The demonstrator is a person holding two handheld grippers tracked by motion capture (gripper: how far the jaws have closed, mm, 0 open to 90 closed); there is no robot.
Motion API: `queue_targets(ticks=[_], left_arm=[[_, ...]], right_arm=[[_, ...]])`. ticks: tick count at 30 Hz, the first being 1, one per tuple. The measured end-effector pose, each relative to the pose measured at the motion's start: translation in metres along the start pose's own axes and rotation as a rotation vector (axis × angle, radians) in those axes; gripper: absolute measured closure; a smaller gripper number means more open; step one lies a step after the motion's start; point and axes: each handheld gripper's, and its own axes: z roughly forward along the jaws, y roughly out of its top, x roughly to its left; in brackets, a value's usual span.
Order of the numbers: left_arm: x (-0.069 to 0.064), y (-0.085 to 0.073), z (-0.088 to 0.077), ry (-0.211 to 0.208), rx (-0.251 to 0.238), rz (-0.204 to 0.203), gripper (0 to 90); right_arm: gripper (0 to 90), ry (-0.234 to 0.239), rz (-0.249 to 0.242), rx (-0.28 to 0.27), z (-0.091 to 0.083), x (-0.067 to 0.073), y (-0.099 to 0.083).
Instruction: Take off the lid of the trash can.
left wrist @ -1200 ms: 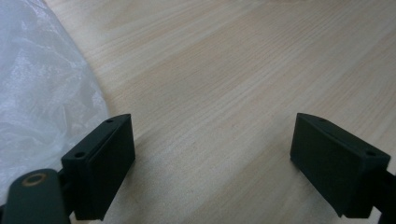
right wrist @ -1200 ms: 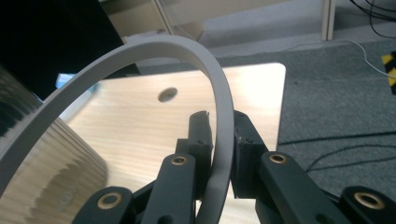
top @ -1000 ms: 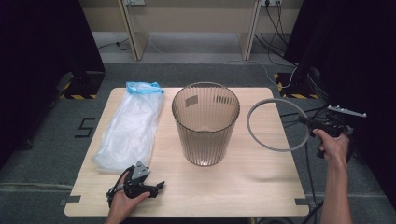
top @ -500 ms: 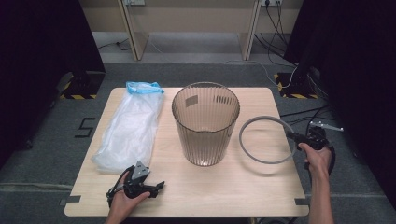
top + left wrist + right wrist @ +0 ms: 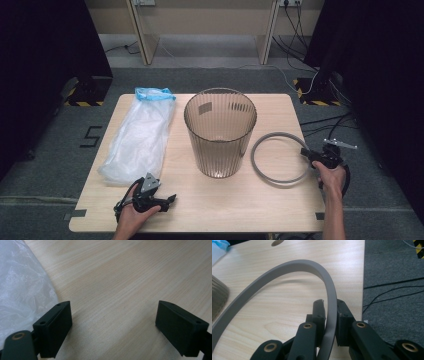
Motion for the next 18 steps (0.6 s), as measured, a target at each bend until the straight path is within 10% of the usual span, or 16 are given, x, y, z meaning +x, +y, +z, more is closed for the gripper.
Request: queue_targets(ticks=[18], left_arm=[[-0.0003, -0.0001, -0.0004, 0.004, 0.0, 0.002, 13.2]], right_arm=[[79.0, -0.09, -0.057, 0.04, 0.0058, 0.0045, -0.0032]])
